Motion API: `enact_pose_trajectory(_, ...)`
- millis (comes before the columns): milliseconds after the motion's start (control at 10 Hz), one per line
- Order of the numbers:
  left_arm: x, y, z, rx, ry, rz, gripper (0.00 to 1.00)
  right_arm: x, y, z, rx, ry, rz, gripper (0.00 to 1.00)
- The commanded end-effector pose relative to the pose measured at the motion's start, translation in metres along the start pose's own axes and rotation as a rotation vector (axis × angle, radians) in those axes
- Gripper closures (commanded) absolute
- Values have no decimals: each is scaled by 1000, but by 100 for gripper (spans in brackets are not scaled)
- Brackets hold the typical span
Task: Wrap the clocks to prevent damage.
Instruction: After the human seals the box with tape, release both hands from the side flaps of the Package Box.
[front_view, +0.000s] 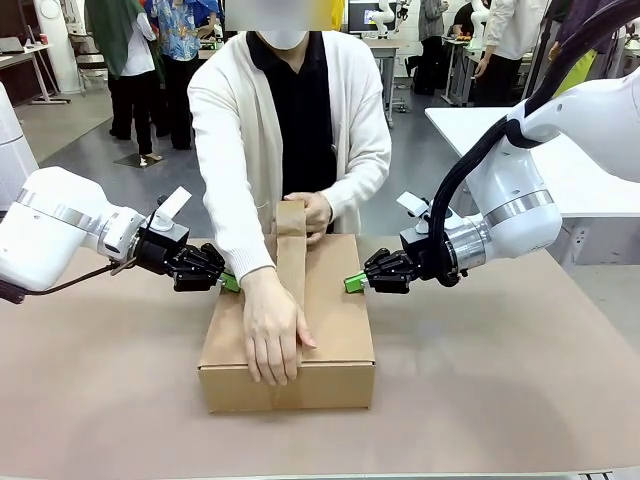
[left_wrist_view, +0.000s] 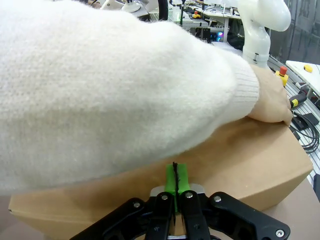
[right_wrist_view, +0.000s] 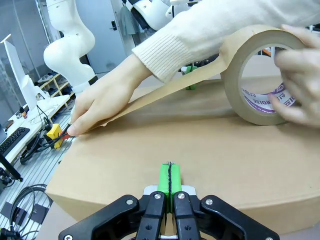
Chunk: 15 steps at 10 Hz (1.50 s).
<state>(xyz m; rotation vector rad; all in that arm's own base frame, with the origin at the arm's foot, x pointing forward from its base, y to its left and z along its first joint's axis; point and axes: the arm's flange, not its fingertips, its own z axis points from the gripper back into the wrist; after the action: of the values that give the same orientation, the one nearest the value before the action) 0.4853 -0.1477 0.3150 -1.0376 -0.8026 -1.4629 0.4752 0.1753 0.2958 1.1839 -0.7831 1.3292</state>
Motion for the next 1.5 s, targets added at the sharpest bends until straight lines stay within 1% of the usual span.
enact_pose_trajectory(0, -4, 0, -2, 10, 1, 3, 100, -2, 0, -2, -5, 5, 0, 99)
enact_pose_trajectory(1400, -4, 0, -2, 10, 1, 3, 100, -2, 0, -2, -5, 5, 0, 99)
